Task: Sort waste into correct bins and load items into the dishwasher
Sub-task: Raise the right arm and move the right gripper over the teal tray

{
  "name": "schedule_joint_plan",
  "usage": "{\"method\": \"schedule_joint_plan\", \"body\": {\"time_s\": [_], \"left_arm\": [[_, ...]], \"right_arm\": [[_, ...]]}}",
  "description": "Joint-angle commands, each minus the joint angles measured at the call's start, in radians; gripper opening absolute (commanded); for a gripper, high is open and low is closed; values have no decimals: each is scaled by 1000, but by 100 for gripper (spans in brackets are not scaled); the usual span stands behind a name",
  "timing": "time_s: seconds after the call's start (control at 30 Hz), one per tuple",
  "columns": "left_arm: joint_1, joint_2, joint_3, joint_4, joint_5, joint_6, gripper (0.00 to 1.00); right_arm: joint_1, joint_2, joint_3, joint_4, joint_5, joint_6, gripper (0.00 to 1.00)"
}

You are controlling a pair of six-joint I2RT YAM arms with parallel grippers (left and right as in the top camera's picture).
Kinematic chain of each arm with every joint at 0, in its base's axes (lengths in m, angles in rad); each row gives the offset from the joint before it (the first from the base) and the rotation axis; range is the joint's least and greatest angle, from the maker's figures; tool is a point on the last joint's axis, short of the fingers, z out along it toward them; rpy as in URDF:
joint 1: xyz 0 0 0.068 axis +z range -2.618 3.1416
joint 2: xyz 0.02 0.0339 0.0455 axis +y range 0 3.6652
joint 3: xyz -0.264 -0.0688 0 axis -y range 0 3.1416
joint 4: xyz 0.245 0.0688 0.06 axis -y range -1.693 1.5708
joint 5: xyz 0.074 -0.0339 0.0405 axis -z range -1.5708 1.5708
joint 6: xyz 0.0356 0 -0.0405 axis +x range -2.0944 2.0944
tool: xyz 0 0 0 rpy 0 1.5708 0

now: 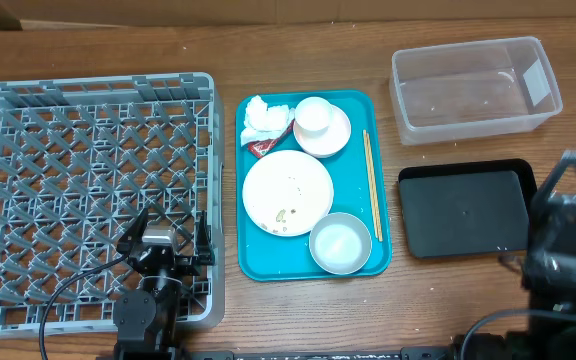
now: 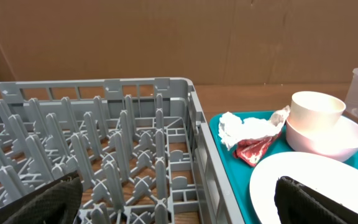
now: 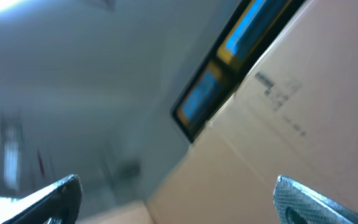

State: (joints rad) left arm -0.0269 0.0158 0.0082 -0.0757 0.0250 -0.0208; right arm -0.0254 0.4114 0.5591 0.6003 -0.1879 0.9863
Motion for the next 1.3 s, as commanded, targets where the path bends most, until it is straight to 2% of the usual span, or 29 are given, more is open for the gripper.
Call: {"method": "schedule_joint_plan", "body": {"time_s": [0.0,0.17,0.3,0.4,0.6,0.67,0.8,1.03,1.17,1.27], "left_arm": [[-13,-10,-3,-2,0,-9,100],[-13,-10,-3,-2,0,-9,100],[-13,-10,-3,-2,0,-9,100],[-13,-10,-3,-2,0,-9,100],[-13,-10,-3,-2,0,-9,100],[-13,-10,-3,-2,0,-9,100],[-13,-10,-3,-2,0,-9,100],[-13,-10,-3,-2,0,-9,100],[-13,-10,-3,-2,0,-9,100],[-13,-10,-3,-2,0,-9,100]], "right_arm": [[-1,195,206,-114,-247,-257,100],[5,554,619,-578,-398,-419,100],[81,821,958,-941,-414,-606,100],[207,1011,1191,-1179,-331,-759,100],[417,1254,1416,-1476,-19,-883,100],[458,1315,1432,-1530,55,-887,100],[506,1409,1431,-1566,43,-885,100],[544,1448,1415,-1545,-194,-882,100],[547,1449,1370,-1501,-153,-882,100],[547,1454,1324,-1486,-35,-830,100]]}}
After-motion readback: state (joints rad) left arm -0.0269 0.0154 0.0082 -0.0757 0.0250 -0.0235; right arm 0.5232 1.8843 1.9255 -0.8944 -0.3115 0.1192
